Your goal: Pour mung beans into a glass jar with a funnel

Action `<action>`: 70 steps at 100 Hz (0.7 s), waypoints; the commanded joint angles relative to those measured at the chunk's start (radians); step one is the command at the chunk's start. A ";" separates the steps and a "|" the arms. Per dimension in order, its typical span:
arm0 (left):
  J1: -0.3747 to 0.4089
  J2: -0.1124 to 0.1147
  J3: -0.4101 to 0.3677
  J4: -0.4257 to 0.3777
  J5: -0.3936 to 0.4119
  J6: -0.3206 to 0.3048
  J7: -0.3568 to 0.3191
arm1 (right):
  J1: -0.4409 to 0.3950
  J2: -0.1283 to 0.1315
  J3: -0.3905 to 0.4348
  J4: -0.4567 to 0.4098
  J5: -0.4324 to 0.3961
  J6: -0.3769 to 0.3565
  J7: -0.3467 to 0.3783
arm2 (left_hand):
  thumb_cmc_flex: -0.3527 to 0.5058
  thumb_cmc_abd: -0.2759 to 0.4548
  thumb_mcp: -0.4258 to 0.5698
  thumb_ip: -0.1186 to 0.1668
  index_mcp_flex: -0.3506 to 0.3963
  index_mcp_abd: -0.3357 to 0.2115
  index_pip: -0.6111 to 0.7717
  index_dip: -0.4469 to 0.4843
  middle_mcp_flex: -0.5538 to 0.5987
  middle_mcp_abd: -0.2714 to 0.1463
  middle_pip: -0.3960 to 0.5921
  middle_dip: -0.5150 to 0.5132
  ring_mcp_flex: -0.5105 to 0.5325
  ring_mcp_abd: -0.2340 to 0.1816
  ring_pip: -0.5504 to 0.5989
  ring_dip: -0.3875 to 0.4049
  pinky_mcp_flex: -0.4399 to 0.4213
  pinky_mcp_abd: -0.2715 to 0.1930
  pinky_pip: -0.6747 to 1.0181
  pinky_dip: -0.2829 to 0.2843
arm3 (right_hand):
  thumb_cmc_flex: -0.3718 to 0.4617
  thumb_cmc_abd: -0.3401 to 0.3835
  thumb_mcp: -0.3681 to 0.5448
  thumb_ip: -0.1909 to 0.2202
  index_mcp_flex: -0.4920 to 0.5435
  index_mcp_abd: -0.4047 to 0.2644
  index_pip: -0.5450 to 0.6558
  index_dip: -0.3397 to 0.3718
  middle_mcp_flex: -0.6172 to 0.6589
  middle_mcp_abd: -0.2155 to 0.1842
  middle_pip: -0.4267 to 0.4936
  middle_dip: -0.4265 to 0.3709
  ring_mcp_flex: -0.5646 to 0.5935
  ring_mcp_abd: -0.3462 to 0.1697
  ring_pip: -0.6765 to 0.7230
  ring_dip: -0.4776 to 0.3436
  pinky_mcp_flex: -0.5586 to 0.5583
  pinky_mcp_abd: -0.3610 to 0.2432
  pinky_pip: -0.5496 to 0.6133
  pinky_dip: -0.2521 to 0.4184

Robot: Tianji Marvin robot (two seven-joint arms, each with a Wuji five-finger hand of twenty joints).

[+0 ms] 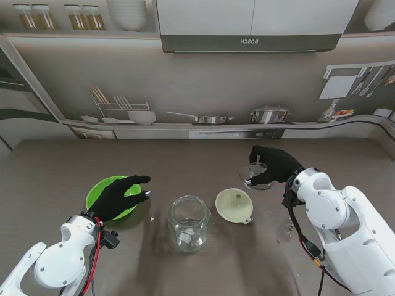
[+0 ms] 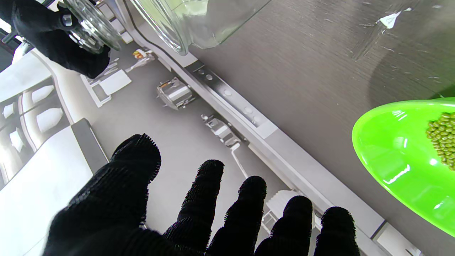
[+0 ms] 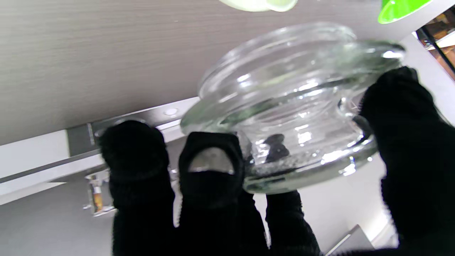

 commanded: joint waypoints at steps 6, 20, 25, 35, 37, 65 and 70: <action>0.002 -0.001 0.001 0.000 0.000 0.004 -0.019 | -0.018 0.010 0.022 0.029 -0.025 0.004 0.011 | 0.015 0.040 -0.015 0.024 -0.003 -0.025 -0.009 -0.002 0.009 -0.010 0.001 0.010 -0.014 -0.006 -0.010 -0.004 -0.017 -0.035 -0.021 0.016 | 0.251 0.137 0.256 0.090 0.056 0.000 0.244 0.029 0.147 -0.177 0.109 -0.039 0.022 -0.112 0.024 0.017 0.022 0.012 0.034 -0.012; 0.002 -0.001 0.002 0.000 0.001 0.004 -0.018 | -0.031 0.011 0.042 0.059 -0.050 0.007 0.001 | 0.015 0.040 -0.015 0.025 -0.002 -0.025 -0.009 -0.002 0.010 -0.010 0.002 0.010 -0.014 -0.005 -0.010 -0.005 -0.017 -0.034 -0.021 0.016 | 0.251 0.137 0.257 0.090 0.056 0.000 0.244 0.029 0.148 -0.179 0.108 -0.038 0.022 -0.112 0.024 0.017 0.022 0.012 0.034 -0.011; 0.002 -0.001 0.002 0.000 0.002 0.004 -0.019 | -0.036 0.011 0.049 0.069 -0.059 0.009 -0.005 | 0.016 0.041 -0.015 0.025 -0.002 -0.025 -0.009 -0.002 0.009 -0.011 0.001 0.009 -0.014 -0.006 -0.010 -0.005 -0.017 -0.034 -0.021 0.016 | 0.251 0.137 0.257 0.090 0.056 0.000 0.244 0.029 0.147 -0.179 0.107 -0.038 0.022 -0.110 0.025 0.018 0.022 0.012 0.034 -0.011; 0.001 -0.001 0.003 0.001 0.002 0.006 -0.019 | -0.046 0.011 0.065 0.090 -0.079 0.010 -0.014 | 0.016 0.040 -0.015 0.025 0.000 -0.025 -0.008 -0.001 0.009 -0.008 0.001 0.009 -0.014 -0.006 -0.010 -0.005 -0.017 -0.034 -0.021 0.016 | 0.251 0.137 0.257 0.090 0.056 0.000 0.244 0.029 0.146 -0.177 0.107 -0.037 0.022 -0.112 0.026 0.018 0.022 0.013 0.033 -0.011; 0.001 -0.001 0.003 0.001 0.002 0.006 -0.020 | -0.048 0.011 0.068 0.094 -0.083 0.010 -0.017 | 0.016 0.042 -0.015 0.025 -0.001 -0.025 -0.009 -0.002 0.009 -0.010 0.002 0.009 -0.015 -0.006 -0.010 -0.005 -0.016 -0.035 -0.021 0.016 | 0.252 0.136 0.258 0.090 0.056 0.000 0.244 0.029 0.146 -0.177 0.107 -0.037 0.022 -0.110 0.026 0.018 0.022 0.013 0.033 -0.011; -0.003 0.000 0.008 0.004 0.003 0.006 -0.022 | -0.065 0.012 0.094 0.160 -0.128 0.013 -0.050 | 0.017 0.042 -0.015 0.025 -0.002 -0.025 -0.009 -0.002 0.009 -0.009 0.001 0.009 -0.014 -0.005 -0.010 -0.004 -0.017 -0.035 -0.021 0.016 | 0.251 0.136 0.259 0.090 0.058 0.002 0.243 0.029 0.145 -0.176 0.107 -0.034 0.022 -0.105 0.027 0.017 0.019 0.017 0.032 -0.011; -0.004 0.000 0.009 0.005 0.003 0.006 -0.022 | -0.065 0.012 0.094 0.173 -0.132 0.012 -0.055 | 0.017 0.042 -0.015 0.025 0.000 -0.026 -0.008 -0.002 0.009 -0.009 0.001 0.009 -0.014 -0.005 -0.010 -0.004 -0.017 -0.036 -0.021 0.016 | 0.252 0.135 0.260 0.090 0.058 0.002 0.243 0.029 0.145 -0.176 0.107 -0.033 0.022 -0.105 0.027 0.017 0.019 0.018 0.032 -0.011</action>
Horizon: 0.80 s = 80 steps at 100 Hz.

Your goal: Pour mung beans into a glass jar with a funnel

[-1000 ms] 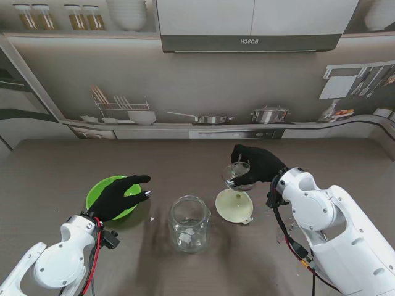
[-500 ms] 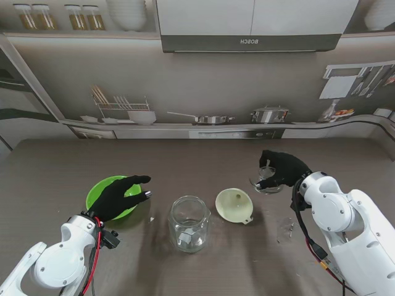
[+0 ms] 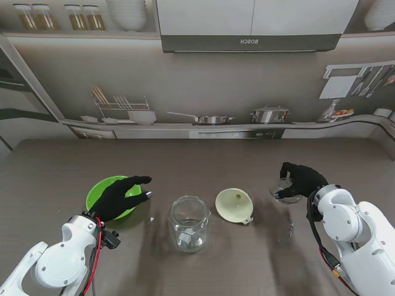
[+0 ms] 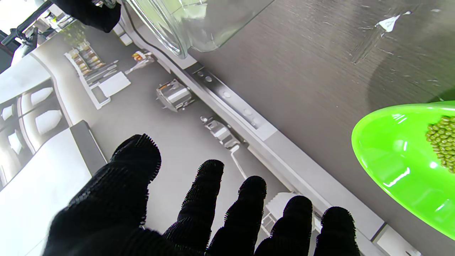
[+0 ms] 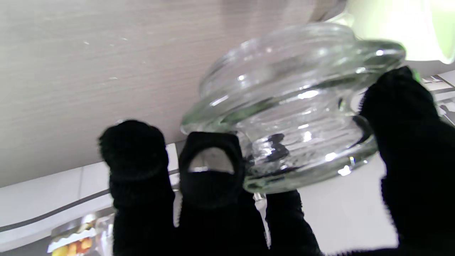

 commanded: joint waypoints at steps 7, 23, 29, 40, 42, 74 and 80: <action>-0.002 0.000 0.004 0.003 0.001 0.003 -0.021 | -0.007 0.003 0.002 0.034 -0.012 0.002 -0.001 | 0.017 0.042 -0.015 0.025 -0.005 -0.026 -0.010 -0.002 0.008 -0.009 0.001 0.009 -0.014 -0.005 -0.010 -0.004 -0.017 -0.036 -0.021 0.016 | 0.252 0.135 0.261 0.090 0.058 0.002 0.242 0.029 0.137 -0.176 0.113 -0.032 0.022 -0.104 0.027 0.016 0.019 0.018 0.032 -0.011; -0.005 0.000 0.007 0.006 0.001 0.005 -0.023 | -0.002 0.003 -0.003 0.069 -0.026 -0.005 -0.022 | 0.017 0.043 -0.015 0.025 -0.003 -0.026 -0.009 -0.002 0.009 -0.010 0.001 0.009 -0.015 -0.006 -0.010 -0.005 -0.017 -0.035 -0.021 0.016 | 0.251 0.135 0.261 0.089 0.058 0.002 0.242 0.029 0.136 -0.177 0.114 -0.032 0.022 -0.106 0.026 0.015 0.019 0.018 0.032 -0.010; -0.006 0.000 0.008 0.006 0.001 0.006 -0.024 | 0.000 0.003 -0.005 0.081 -0.031 -0.007 -0.029 | 0.017 0.042 -0.015 0.025 -0.003 -0.025 -0.009 -0.002 0.009 -0.010 0.002 0.009 -0.015 -0.005 -0.010 -0.005 -0.016 -0.036 -0.020 0.016 | 0.251 0.135 0.261 0.089 0.058 0.002 0.242 0.029 0.136 -0.177 0.114 -0.032 0.022 -0.104 0.027 0.015 0.019 0.018 0.032 -0.010; -0.006 0.000 0.008 0.006 0.001 0.005 -0.023 | 0.005 0.002 -0.012 0.104 -0.038 -0.009 -0.045 | 0.017 0.042 -0.016 0.025 -0.004 -0.027 -0.009 -0.002 0.010 -0.010 0.002 0.010 -0.015 -0.005 -0.010 -0.004 -0.017 -0.036 -0.021 0.017 | 0.250 0.134 0.263 0.089 0.058 0.002 0.242 0.029 0.135 -0.178 0.115 -0.032 0.021 -0.102 0.026 0.014 0.019 0.018 0.032 -0.010; -0.005 0.000 0.008 0.006 0.001 0.005 -0.023 | 0.006 0.001 -0.014 0.109 -0.039 -0.010 -0.050 | 0.017 0.043 -0.016 0.025 -0.001 -0.026 -0.008 -0.002 0.009 -0.011 0.002 0.010 -0.014 -0.005 -0.010 -0.004 -0.017 -0.036 -0.021 0.017 | 0.250 0.134 0.263 0.089 0.058 0.002 0.242 0.029 0.135 -0.178 0.115 -0.032 0.021 -0.102 0.026 0.014 0.019 0.018 0.032 -0.010; -0.004 0.000 0.006 0.004 0.002 0.005 -0.021 | 0.023 0.002 -0.037 0.167 -0.060 -0.022 -0.083 | 0.018 0.043 -0.016 0.025 -0.003 -0.027 -0.009 -0.002 0.009 -0.011 0.002 0.010 -0.015 -0.005 -0.010 -0.004 -0.016 -0.036 -0.020 0.017 | 0.248 0.134 0.264 0.088 0.058 0.002 0.243 0.029 0.133 -0.181 0.117 -0.033 0.022 -0.099 0.023 0.012 0.014 0.021 0.029 -0.009; -0.004 0.000 0.006 0.005 0.002 0.005 -0.022 | 0.024 0.003 -0.039 0.173 -0.063 -0.024 -0.085 | 0.017 0.044 -0.016 0.025 -0.003 -0.026 -0.009 -0.002 0.009 -0.010 0.001 0.010 -0.015 -0.004 -0.011 -0.005 -0.017 -0.036 -0.020 0.017 | 0.247 0.135 0.264 0.088 0.058 0.000 0.243 0.029 0.132 -0.181 0.118 -0.034 0.021 -0.097 0.023 0.011 0.013 0.022 0.029 -0.009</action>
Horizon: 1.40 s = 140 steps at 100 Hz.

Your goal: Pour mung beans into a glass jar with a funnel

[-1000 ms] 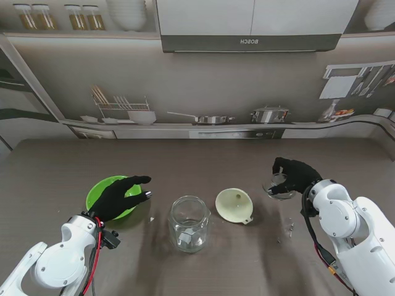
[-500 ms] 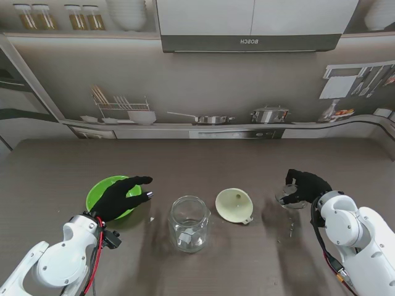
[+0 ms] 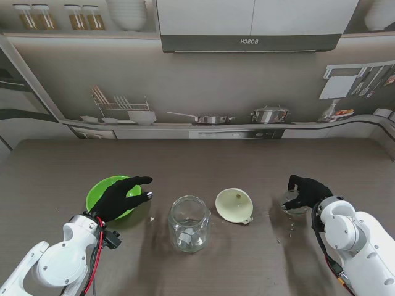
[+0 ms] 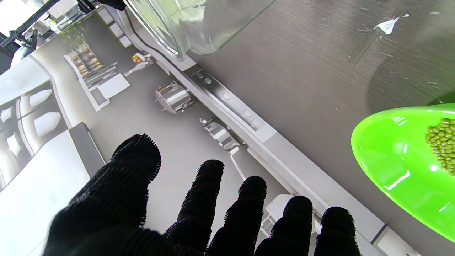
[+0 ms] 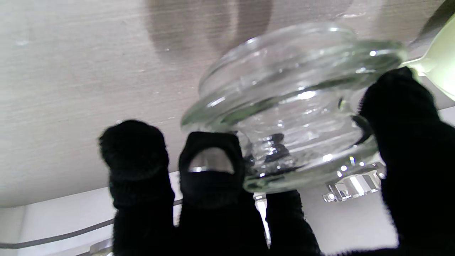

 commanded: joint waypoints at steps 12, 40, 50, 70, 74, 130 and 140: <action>0.003 -0.001 0.000 -0.002 -0.001 0.002 -0.019 | 0.005 0.001 -0.012 0.018 -0.015 -0.015 -0.001 | 0.018 0.045 -0.016 0.025 -0.003 -0.026 -0.009 -0.002 0.009 -0.011 0.001 0.010 -0.015 -0.005 -0.010 -0.004 -0.016 -0.036 -0.020 0.017 | 0.246 0.136 0.263 0.088 0.057 -0.002 0.244 0.028 0.127 -0.183 0.119 -0.035 0.021 -0.096 0.022 0.010 0.008 0.023 0.027 -0.009; 0.007 -0.002 -0.002 -0.005 0.000 0.005 -0.016 | 0.010 0.004 -0.033 0.053 -0.047 -0.036 -0.025 | 0.020 0.045 -0.016 0.025 0.000 -0.026 -0.008 -0.002 0.010 -0.009 0.001 0.009 -0.014 -0.005 -0.010 -0.004 -0.016 -0.036 -0.020 0.017 | 0.239 0.136 0.264 0.087 0.058 -0.013 0.246 0.026 0.123 -0.194 0.122 -0.044 0.020 -0.085 0.002 -0.002 -0.007 0.026 0.020 -0.006; 0.007 -0.002 -0.002 -0.006 -0.001 0.008 -0.016 | 0.010 0.005 -0.035 0.062 -0.061 -0.038 -0.034 | 0.019 0.045 -0.016 0.025 -0.001 -0.028 -0.009 -0.002 0.011 -0.009 0.002 0.010 -0.015 -0.005 -0.010 -0.004 -0.016 -0.036 -0.020 0.017 | 0.237 0.135 0.265 0.086 0.060 -0.019 0.246 0.025 0.120 -0.197 0.123 -0.050 0.020 -0.075 -0.022 -0.014 -0.017 0.029 0.015 -0.004; 0.005 -0.001 0.001 -0.006 -0.003 0.010 -0.020 | -0.001 0.005 -0.029 0.073 -0.076 -0.033 -0.061 | 0.021 0.046 -0.016 0.025 0.001 -0.026 -0.008 -0.002 0.010 -0.008 0.002 0.009 -0.014 -0.005 -0.010 -0.004 -0.017 -0.037 -0.020 0.017 | 0.221 0.145 0.242 0.090 0.075 -0.049 0.236 0.016 0.117 -0.214 0.107 -0.084 0.019 -0.042 -0.091 -0.047 -0.048 0.047 -0.003 0.002; 0.004 -0.001 0.001 -0.005 -0.003 0.010 -0.021 | -0.004 0.004 -0.027 0.075 -0.077 -0.034 -0.067 | 0.020 0.046 -0.016 0.025 -0.001 -0.028 -0.008 -0.002 0.010 -0.009 0.002 0.010 -0.015 -0.005 -0.010 -0.004 -0.016 -0.037 -0.020 0.017 | 0.210 0.147 0.231 0.092 0.083 -0.066 0.228 0.011 0.118 -0.219 0.100 -0.094 0.018 -0.030 -0.110 -0.055 -0.061 0.056 -0.010 0.002; 0.002 -0.001 0.002 -0.003 -0.003 0.011 -0.023 | -0.015 0.008 -0.042 0.102 -0.118 -0.041 -0.106 | 0.020 0.046 -0.017 0.025 -0.002 -0.028 -0.008 -0.002 0.010 -0.011 0.002 0.010 -0.015 -0.004 -0.010 -0.004 -0.017 -0.037 -0.020 0.018 | 0.077 0.163 0.195 0.160 0.070 -0.168 -0.049 0.022 -0.133 -0.185 -0.050 -0.272 -0.171 0.044 -0.348 -0.155 -0.241 0.092 -0.094 -0.006; 0.003 0.000 0.002 -0.004 -0.003 0.011 -0.024 | -0.014 0.010 -0.047 0.108 -0.133 -0.044 -0.111 | 0.019 0.046 -0.017 0.025 -0.005 -0.028 -0.010 -0.002 0.009 -0.009 0.001 0.010 -0.016 -0.006 -0.010 -0.004 -0.017 -0.037 -0.020 0.018 | 0.059 0.146 0.209 0.204 0.075 -0.181 -0.103 0.051 -0.201 -0.172 -0.051 -0.299 -0.206 0.035 -0.356 -0.165 -0.265 0.082 -0.092 0.000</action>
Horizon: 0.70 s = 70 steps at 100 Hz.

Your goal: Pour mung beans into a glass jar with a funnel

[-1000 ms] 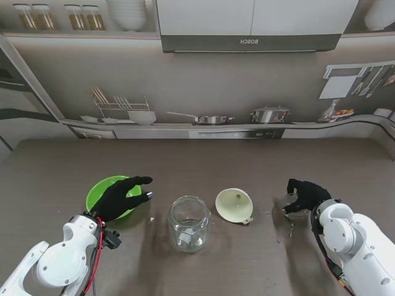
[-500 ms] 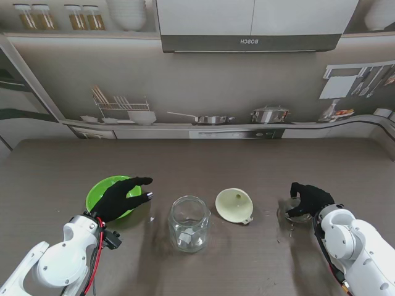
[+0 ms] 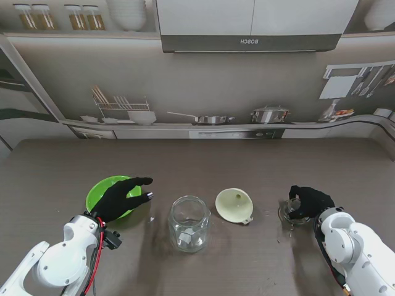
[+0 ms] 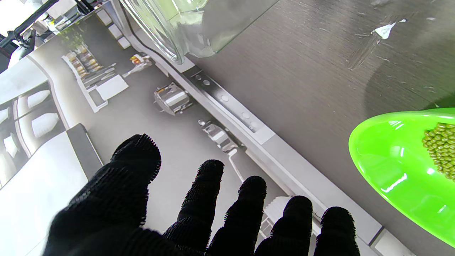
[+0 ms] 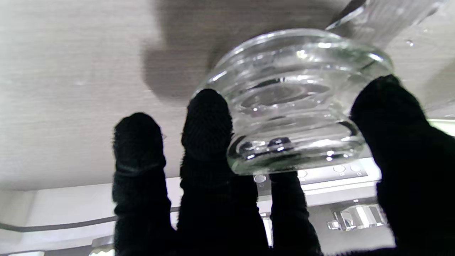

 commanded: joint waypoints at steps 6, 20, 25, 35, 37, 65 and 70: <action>0.003 -0.001 -0.001 -0.003 -0.001 0.002 -0.020 | -0.004 0.001 -0.010 0.012 -0.015 -0.008 0.014 | 0.020 0.046 -0.017 0.025 -0.003 -0.027 -0.009 -0.002 0.009 -0.011 0.002 0.010 -0.015 -0.006 -0.010 -0.004 -0.017 -0.038 -0.020 0.018 | 0.045 0.088 0.185 0.209 0.075 -0.094 0.001 0.144 -0.085 -0.087 0.016 -0.046 -0.043 -0.027 -0.006 -0.022 -0.025 0.030 -0.001 0.003; 0.005 -0.001 -0.003 -0.005 -0.001 0.002 -0.020 | 0.001 0.005 -0.019 0.022 -0.029 -0.016 0.015 | 0.020 0.046 -0.018 0.025 -0.002 -0.027 -0.008 -0.002 0.010 -0.009 0.002 0.010 -0.015 -0.005 -0.010 -0.004 -0.017 -0.037 -0.020 0.018 | 0.018 0.012 0.173 0.197 0.051 -0.114 -0.036 0.156 -0.168 -0.085 -0.005 -0.056 -0.109 -0.017 -0.015 -0.024 -0.061 0.021 -0.004 0.005; 0.005 -0.001 -0.003 -0.005 0.000 0.001 -0.019 | 0.003 0.006 -0.022 0.023 -0.032 -0.017 0.018 | 0.020 0.047 -0.018 0.025 -0.002 -0.028 -0.008 -0.002 0.011 -0.005 0.002 0.010 -0.015 -0.005 -0.010 -0.004 -0.017 -0.037 -0.020 0.018 | 0.011 -0.027 0.182 0.192 0.037 -0.119 -0.053 0.157 -0.188 -0.086 -0.009 -0.064 -0.124 -0.017 -0.012 -0.025 -0.072 0.015 -0.002 0.008; 0.006 -0.001 -0.004 -0.006 0.000 0.002 -0.019 | 0.007 0.008 -0.029 0.028 -0.035 -0.020 0.025 | 0.020 0.047 -0.018 0.025 -0.001 -0.028 -0.008 -0.001 0.012 -0.005 0.002 0.010 -0.015 -0.005 -0.010 -0.004 -0.017 -0.037 -0.020 0.018 | -0.011 -0.084 0.187 0.184 0.012 -0.129 -0.080 0.154 -0.233 -0.085 -0.034 -0.087 -0.156 -0.006 -0.022 -0.031 -0.090 0.013 -0.007 0.009; 0.006 -0.001 -0.004 -0.006 0.000 0.002 -0.019 | 0.007 0.008 -0.029 0.029 -0.035 -0.020 0.028 | 0.020 0.047 -0.018 0.025 -0.005 -0.027 -0.010 -0.002 0.011 -0.005 0.002 0.010 -0.015 -0.004 -0.010 -0.004 -0.017 -0.038 -0.021 0.018 | -0.018 -0.094 0.187 0.182 0.005 -0.130 -0.085 0.153 -0.242 -0.084 -0.041 -0.093 -0.164 -0.001 -0.027 -0.033 -0.096 0.014 -0.010 0.008; 0.006 -0.001 -0.004 -0.006 0.000 0.003 -0.021 | 0.005 0.014 -0.026 0.023 -0.043 -0.026 0.059 | 0.020 0.047 -0.019 0.025 -0.003 -0.026 -0.009 -0.002 0.013 -0.004 0.002 0.010 -0.015 -0.004 -0.010 -0.004 -0.017 -0.037 -0.021 0.018 | -0.122 -0.179 0.177 0.164 -0.077 -0.149 -0.193 0.120 -0.339 -0.064 -0.147 -0.204 -0.227 0.062 -0.141 -0.081 -0.123 0.034 -0.034 0.014; 0.006 -0.001 -0.004 -0.006 0.000 0.004 -0.021 | 0.005 0.014 -0.025 0.021 -0.046 -0.027 0.061 | 0.021 0.046 -0.018 0.026 -0.001 -0.027 -0.008 -0.001 0.012 -0.003 0.002 0.010 -0.014 -0.004 -0.010 -0.004 -0.017 -0.036 -0.021 0.018 | -0.141 -0.190 0.177 0.162 -0.092 -0.152 -0.215 0.112 -0.352 -0.061 -0.167 -0.224 -0.245 0.079 -0.170 -0.091 -0.133 0.042 -0.041 0.016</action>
